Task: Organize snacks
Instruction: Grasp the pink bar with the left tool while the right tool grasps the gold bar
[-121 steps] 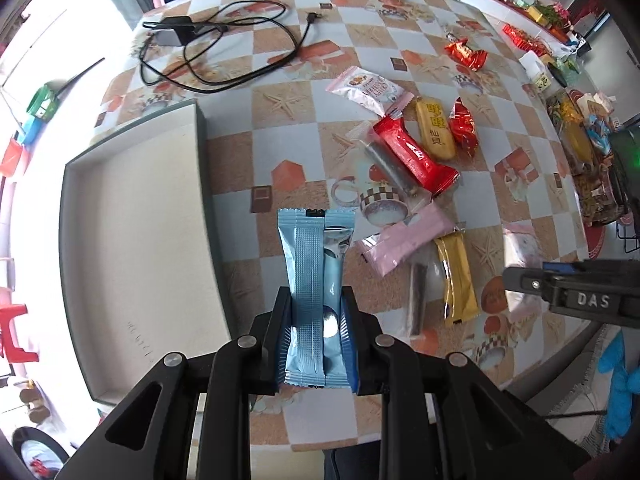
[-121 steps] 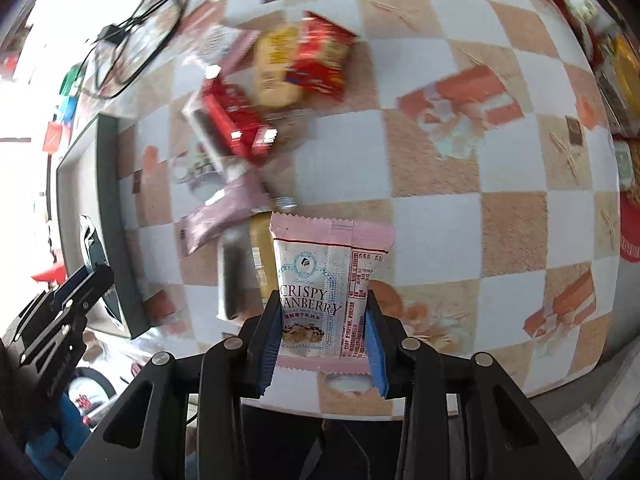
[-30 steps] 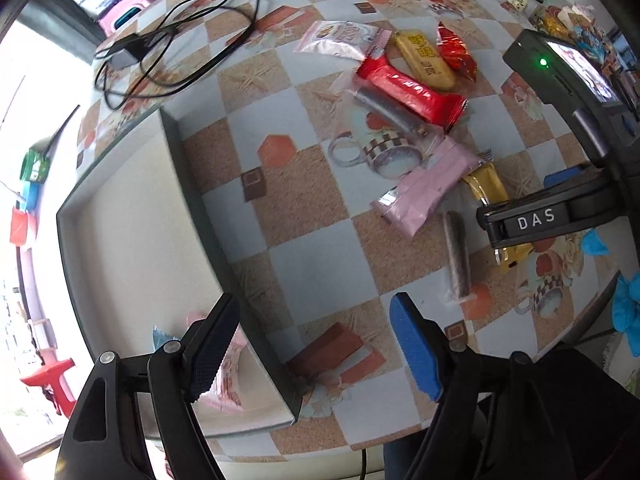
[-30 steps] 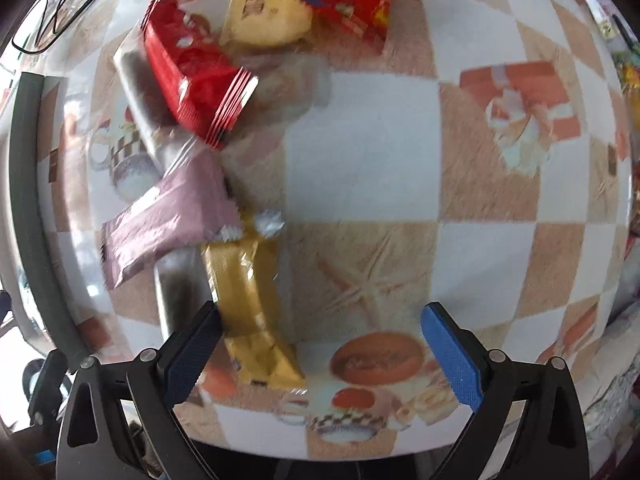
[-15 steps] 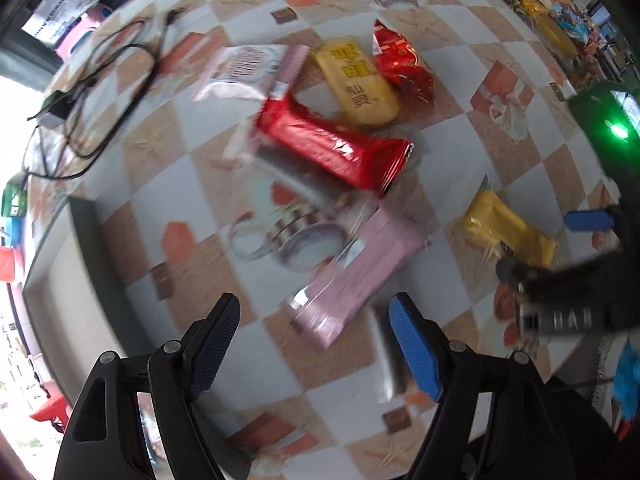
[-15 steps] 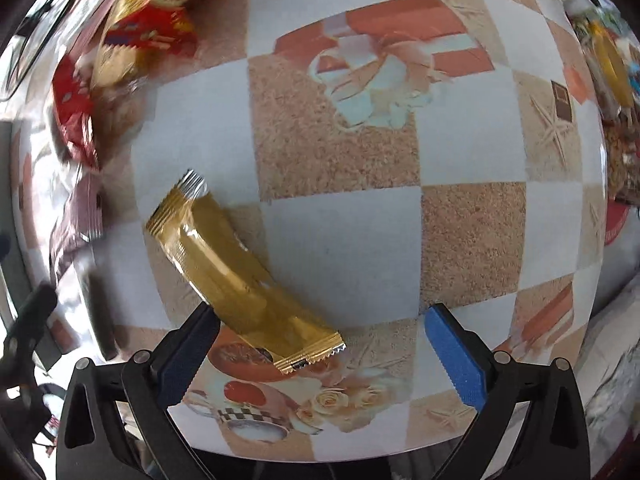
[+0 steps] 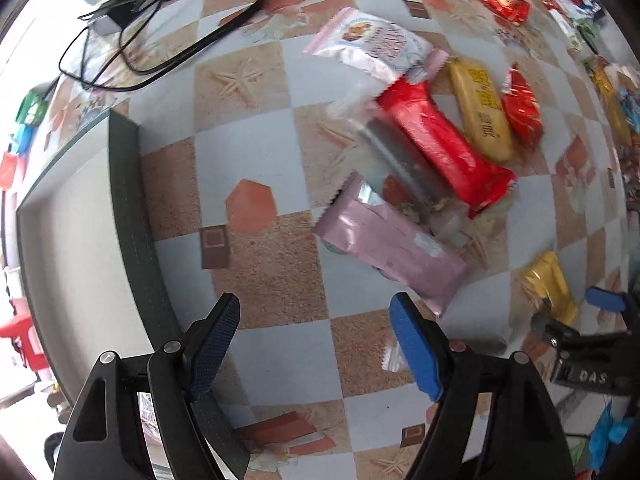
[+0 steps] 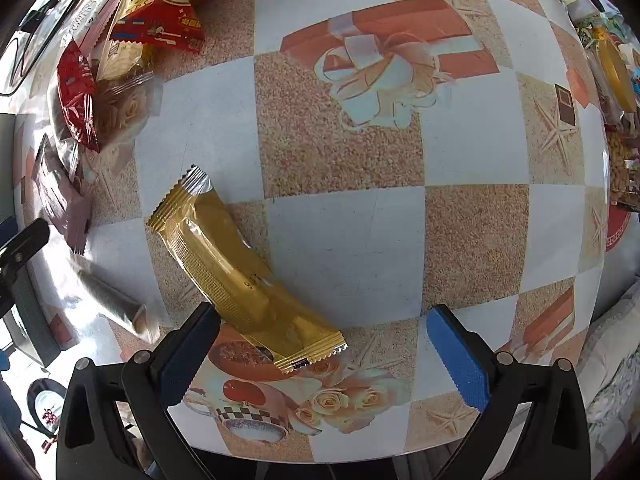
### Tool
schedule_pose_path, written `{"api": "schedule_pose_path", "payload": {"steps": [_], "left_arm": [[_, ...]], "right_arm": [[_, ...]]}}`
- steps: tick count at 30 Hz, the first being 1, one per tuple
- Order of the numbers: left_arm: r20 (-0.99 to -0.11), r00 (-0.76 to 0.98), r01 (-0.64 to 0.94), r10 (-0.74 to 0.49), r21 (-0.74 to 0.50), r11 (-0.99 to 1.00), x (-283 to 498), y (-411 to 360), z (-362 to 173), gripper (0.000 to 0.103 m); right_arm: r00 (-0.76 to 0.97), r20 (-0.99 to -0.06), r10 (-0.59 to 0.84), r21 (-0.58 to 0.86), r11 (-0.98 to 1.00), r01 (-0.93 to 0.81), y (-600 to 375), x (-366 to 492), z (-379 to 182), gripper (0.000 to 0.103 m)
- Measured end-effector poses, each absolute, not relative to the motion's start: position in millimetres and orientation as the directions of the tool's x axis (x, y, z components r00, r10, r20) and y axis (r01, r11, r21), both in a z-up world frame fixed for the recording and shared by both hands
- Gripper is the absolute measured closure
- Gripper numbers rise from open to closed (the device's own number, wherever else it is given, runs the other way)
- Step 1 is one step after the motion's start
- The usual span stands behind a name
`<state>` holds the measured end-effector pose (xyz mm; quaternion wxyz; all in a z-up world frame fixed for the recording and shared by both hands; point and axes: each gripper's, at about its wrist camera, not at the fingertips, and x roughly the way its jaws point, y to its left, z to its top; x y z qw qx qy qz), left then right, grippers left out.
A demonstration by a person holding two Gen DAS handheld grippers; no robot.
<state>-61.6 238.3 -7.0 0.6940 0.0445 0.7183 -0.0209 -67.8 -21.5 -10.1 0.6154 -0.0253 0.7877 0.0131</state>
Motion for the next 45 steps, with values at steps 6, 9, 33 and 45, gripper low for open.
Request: {"api": "schedule_pose_path", "payload": {"steps": [6, 9, 33, 45], "left_arm": [[-0.998, -0.054, 0.039, -0.018, -0.020, 0.999, -47.6, 228.0, 0.5, 0.023], [-0.995, -0.061, -0.183, -0.078, -0.065, 0.981, -39.8, 245.8, 2.0, 0.023], [-0.996, -0.080, -0.078, 0.039, 0.045, 0.996, -31.0, 231.9, -18.0, 0.022], [-0.996, -0.088, -0.045, -0.035, -0.031, 0.998, -39.9, 211.1, -7.6, 0.077]], "right_arm": [[-0.238, -0.971, -0.022, -0.010, 0.998, -0.054, -22.9, -69.4, -5.8, 0.000], [-0.235, -0.972, -0.021, -0.009, 0.999, -0.052, -24.6, -69.8, -4.9, 0.000], [-0.226, -0.974, -0.028, -0.004, 0.995, -0.103, -15.2, -77.9, -18.0, 0.000], [-0.136, -0.989, -0.055, -0.013, 0.956, -0.293, 26.5, -77.8, 10.7, 0.074]]}}
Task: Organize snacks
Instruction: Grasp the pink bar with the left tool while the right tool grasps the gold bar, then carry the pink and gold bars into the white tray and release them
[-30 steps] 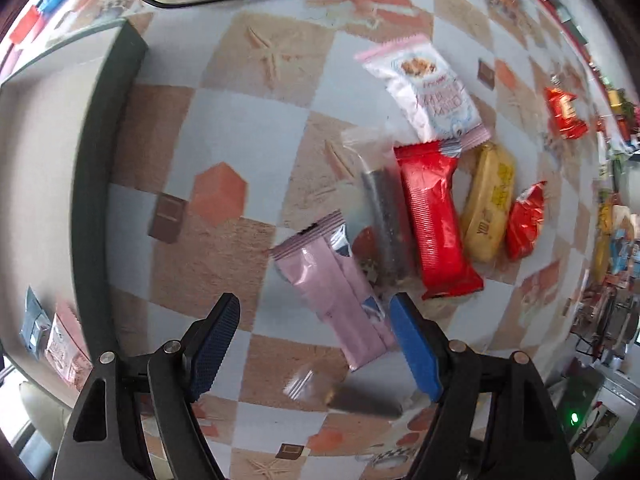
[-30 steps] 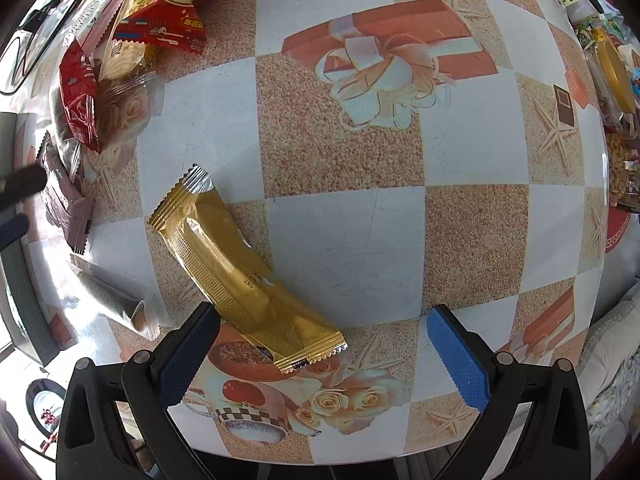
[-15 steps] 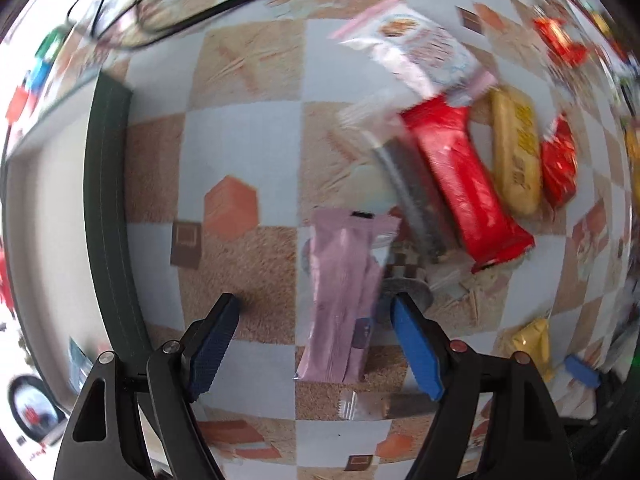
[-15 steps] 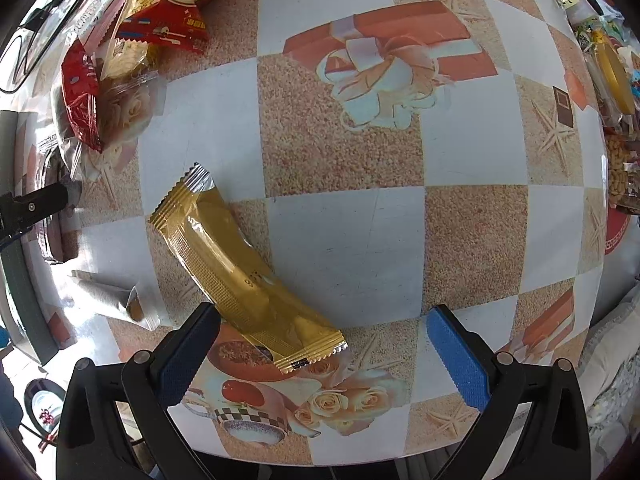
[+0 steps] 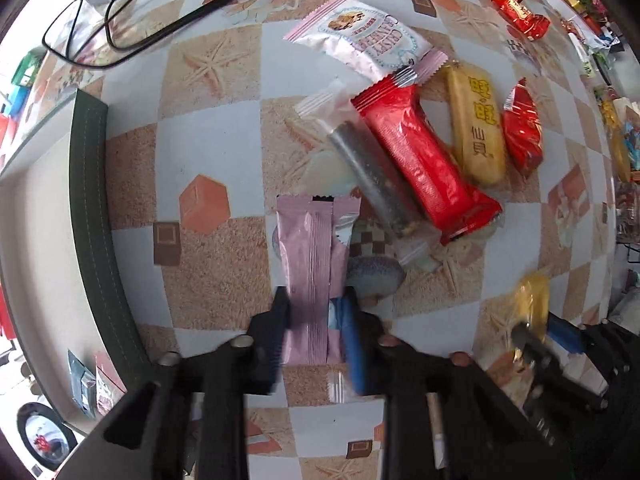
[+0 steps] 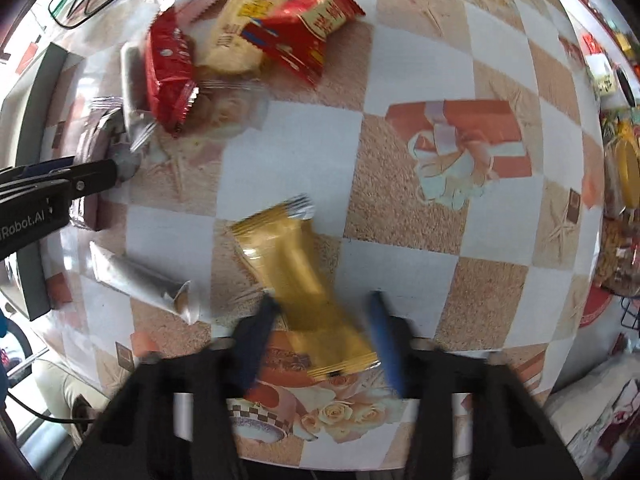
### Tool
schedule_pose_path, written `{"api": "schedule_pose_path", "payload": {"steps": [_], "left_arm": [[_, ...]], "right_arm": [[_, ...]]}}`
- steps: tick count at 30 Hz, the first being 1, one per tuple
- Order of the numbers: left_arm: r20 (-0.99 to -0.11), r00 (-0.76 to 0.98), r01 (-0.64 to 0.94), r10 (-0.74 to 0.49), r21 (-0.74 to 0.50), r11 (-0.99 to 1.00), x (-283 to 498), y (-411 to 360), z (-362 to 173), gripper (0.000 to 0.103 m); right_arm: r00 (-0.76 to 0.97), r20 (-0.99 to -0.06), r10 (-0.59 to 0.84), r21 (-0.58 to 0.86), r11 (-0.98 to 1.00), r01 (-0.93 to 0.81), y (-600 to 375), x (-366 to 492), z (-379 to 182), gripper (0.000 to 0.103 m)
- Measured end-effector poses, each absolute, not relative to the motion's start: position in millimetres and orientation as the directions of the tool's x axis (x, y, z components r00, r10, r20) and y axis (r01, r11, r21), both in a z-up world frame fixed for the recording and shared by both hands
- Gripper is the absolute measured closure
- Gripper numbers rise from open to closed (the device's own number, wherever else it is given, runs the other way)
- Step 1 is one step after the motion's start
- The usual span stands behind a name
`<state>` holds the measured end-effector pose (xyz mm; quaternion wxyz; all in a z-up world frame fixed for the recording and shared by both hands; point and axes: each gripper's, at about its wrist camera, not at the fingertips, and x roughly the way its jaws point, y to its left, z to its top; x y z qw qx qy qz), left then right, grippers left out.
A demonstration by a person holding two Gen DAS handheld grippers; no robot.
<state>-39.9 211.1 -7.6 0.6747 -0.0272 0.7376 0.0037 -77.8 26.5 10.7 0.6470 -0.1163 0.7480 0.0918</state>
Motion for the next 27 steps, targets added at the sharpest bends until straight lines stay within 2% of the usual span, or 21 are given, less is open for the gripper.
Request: {"api": "schedule_pose_path", "payload": {"steps": [3, 14, 27], "left_arm": [[-0.995, -0.088, -0.046, -0.036, -0.032, 0.998, -55.3, 220.5, -4.9, 0.078], [-1.000, 0.018, 0.049, -0.018, -0.017, 0.999, -111.0, 219.6, 46.7, 0.077], [-0.996, 0.094, 0.041, -0.004, 0.000, 0.999, -142.1, 234.1, 66.2, 0.077]], "right_arm": [[-0.141, -0.989, -0.038, 0.001, 0.964, -0.266, 24.7, -77.9, 13.2, 0.079], [-0.165, -0.982, 0.096, 0.123, 0.978, -0.167, 11.6, -94.2, 40.0, 0.079], [-0.162, -0.984, 0.076, 0.114, 0.966, -0.234, 51.4, -109.9, 68.3, 0.079]]}}
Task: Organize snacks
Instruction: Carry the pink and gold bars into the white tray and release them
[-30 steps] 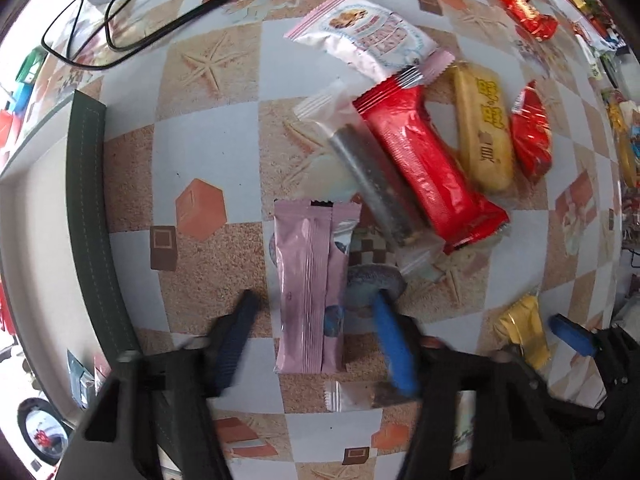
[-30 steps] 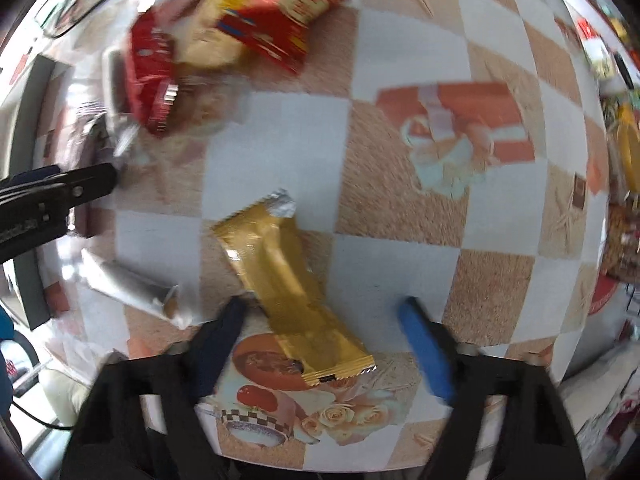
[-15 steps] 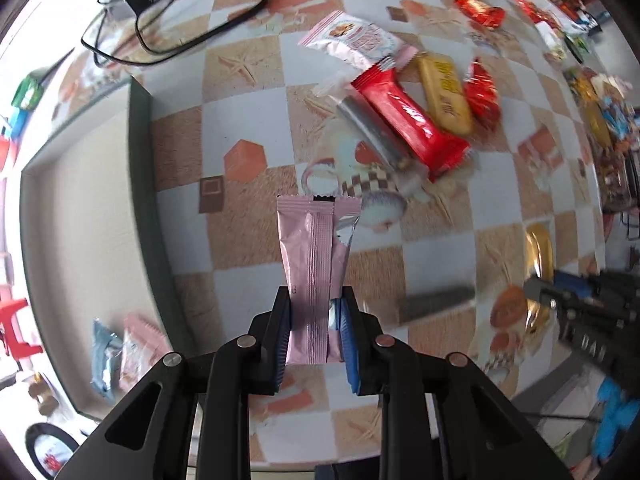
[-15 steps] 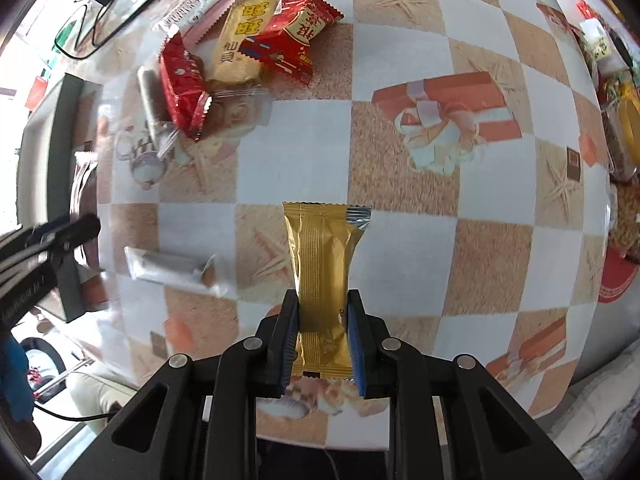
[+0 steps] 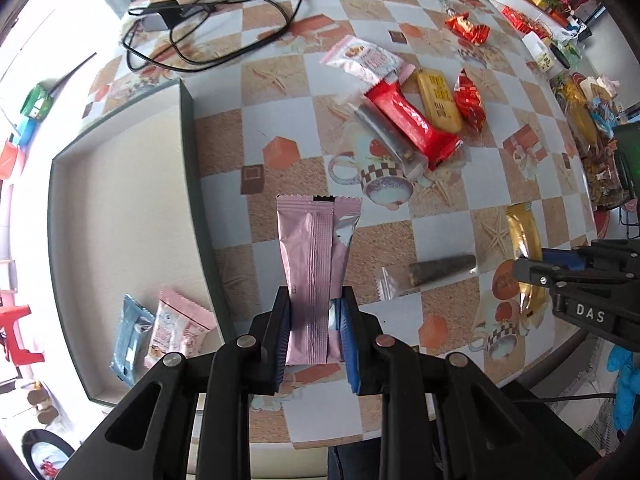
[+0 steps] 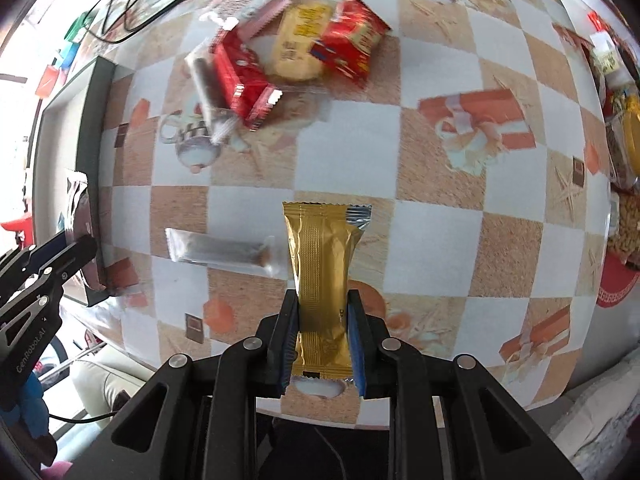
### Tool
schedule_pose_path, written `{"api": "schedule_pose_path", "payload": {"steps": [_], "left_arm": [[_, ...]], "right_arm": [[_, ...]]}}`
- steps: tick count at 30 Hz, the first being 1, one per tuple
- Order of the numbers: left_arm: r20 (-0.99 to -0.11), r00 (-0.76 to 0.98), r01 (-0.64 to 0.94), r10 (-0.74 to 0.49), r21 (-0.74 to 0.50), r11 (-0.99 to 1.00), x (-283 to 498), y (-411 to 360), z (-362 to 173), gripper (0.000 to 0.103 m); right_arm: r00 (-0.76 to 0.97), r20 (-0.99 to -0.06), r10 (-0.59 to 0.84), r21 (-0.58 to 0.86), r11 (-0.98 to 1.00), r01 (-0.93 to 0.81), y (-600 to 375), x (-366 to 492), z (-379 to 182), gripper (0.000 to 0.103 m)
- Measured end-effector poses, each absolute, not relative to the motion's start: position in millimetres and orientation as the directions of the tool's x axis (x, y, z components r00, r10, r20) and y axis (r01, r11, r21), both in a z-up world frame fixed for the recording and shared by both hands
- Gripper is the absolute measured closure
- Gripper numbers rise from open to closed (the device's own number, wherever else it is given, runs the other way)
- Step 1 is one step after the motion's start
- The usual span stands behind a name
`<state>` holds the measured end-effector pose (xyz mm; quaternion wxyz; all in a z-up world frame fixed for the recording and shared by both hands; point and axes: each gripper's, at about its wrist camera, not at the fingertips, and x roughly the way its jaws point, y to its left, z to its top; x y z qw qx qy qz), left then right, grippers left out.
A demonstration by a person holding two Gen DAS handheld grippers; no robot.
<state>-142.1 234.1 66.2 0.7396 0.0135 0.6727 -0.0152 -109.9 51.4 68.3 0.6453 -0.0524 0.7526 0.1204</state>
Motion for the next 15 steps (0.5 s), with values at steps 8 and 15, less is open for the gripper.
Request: {"api": "schedule_pose_path", "payload": {"steps": [8, 15], "left_arm": [[-0.987, 0.158, -0.004, 0.005, 0.005, 1.000, -143.1, 269.0, 74.9, 0.077], [-0.985, 0.172, -0.075, -0.008, -0.021, 0.997, -148.0, 304.5, 77.3, 0.077]], "right_arm": [[-0.139, -0.988, 0.073, 0.115, 0.941, -0.320, 102.5, -108.5, 80.2, 0.079], [-0.131, -0.990, 0.058, 0.104, 0.917, -0.385, 134.8, -108.1, 80.3, 0.078]]}}
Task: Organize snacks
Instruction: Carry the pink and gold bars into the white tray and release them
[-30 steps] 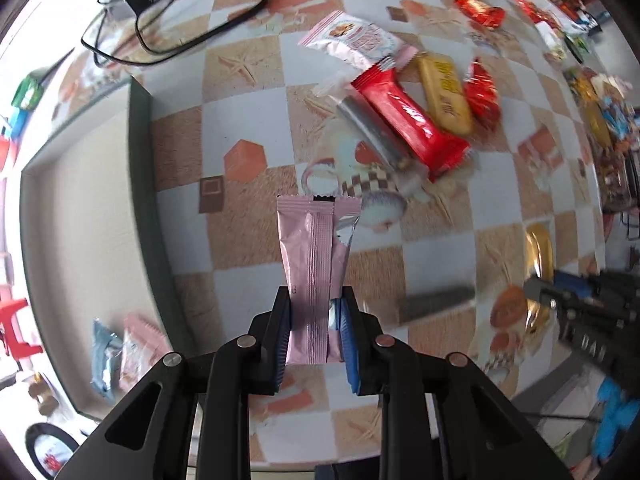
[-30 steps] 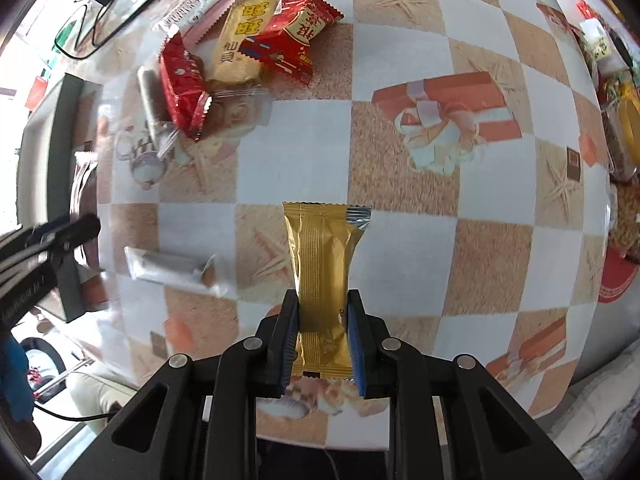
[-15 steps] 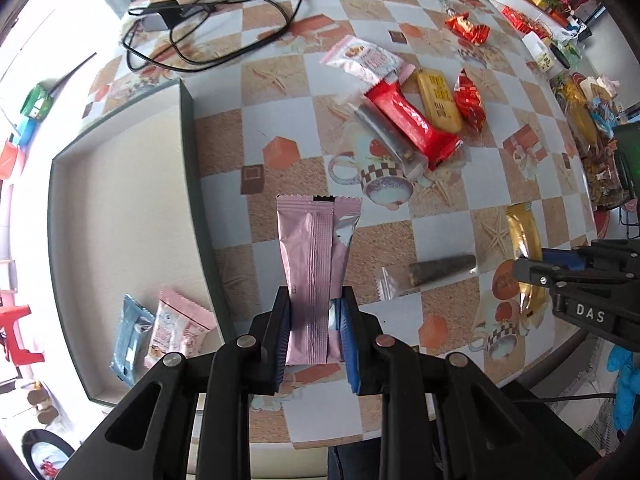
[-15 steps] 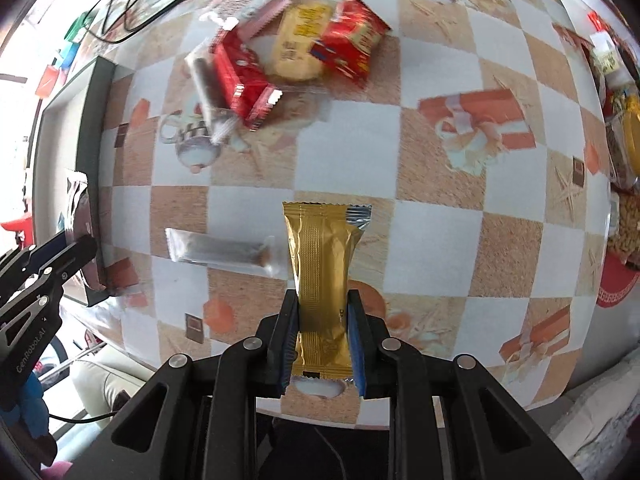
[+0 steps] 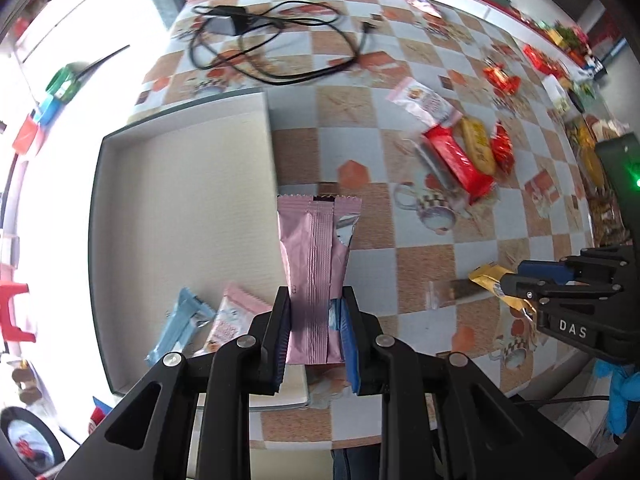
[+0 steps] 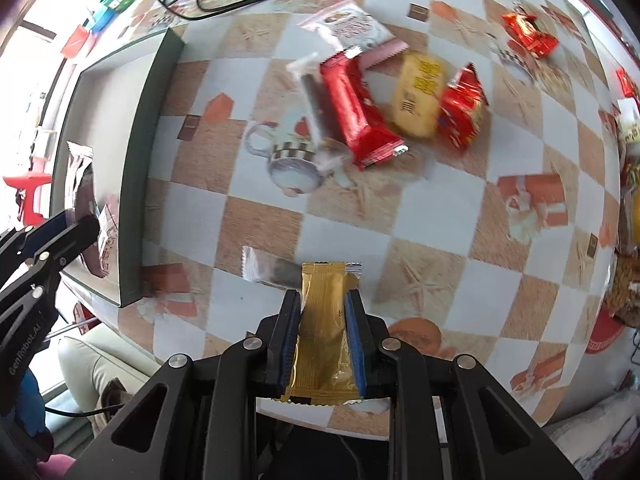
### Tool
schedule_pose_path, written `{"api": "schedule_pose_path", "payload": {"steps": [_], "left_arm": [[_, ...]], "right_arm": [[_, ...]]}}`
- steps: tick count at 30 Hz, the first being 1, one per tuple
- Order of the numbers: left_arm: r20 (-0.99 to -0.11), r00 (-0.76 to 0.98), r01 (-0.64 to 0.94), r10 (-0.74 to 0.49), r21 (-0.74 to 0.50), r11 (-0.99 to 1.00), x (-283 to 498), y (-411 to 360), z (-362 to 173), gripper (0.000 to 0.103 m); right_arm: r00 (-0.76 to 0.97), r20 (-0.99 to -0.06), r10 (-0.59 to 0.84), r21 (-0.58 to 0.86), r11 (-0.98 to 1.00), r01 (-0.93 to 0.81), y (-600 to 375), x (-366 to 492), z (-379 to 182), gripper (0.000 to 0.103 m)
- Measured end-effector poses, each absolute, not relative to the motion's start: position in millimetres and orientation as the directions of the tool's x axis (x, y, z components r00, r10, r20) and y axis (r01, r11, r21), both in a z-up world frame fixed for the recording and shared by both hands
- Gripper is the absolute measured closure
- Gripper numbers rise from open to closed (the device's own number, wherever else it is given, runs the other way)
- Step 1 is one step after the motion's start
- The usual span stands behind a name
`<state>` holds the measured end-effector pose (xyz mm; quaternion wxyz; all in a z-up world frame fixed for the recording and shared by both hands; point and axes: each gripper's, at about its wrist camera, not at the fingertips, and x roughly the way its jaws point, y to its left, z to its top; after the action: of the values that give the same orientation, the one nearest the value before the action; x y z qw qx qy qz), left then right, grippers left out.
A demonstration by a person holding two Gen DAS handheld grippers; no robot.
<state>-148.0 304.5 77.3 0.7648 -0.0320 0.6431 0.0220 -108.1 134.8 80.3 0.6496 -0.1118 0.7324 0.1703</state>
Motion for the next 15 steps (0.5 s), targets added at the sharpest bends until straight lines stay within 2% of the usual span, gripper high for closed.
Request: {"api": "schedule_pose_path", "payload": {"steps": [8, 11, 15], "left_arm": [[-0.985, 0.170, -0.110, -0.003, -0.022, 0.994, -155.0, 326.6, 76.9, 0.077], [-0.986, 0.169, -0.112, -0.001, -0.020, 0.994, -156.8, 329.8, 77.6, 0.077], [-0.985, 0.170, -0.112, 0.009, -0.011, 0.994, -160.3, 333.2, 80.7, 0.077]], "right_arm": [[-0.196, -0.980, 0.045, 0.108, 0.940, -0.322, 121.9, -105.8, 53.5, 0.076], [-0.224, -0.974, 0.019, 0.092, 0.943, -0.319, 115.0, -110.2, 40.9, 0.029], [-0.190, -0.982, 0.007, 0.070, 0.943, -0.326, 119.4, -113.8, 33.1, 0.029]]}}
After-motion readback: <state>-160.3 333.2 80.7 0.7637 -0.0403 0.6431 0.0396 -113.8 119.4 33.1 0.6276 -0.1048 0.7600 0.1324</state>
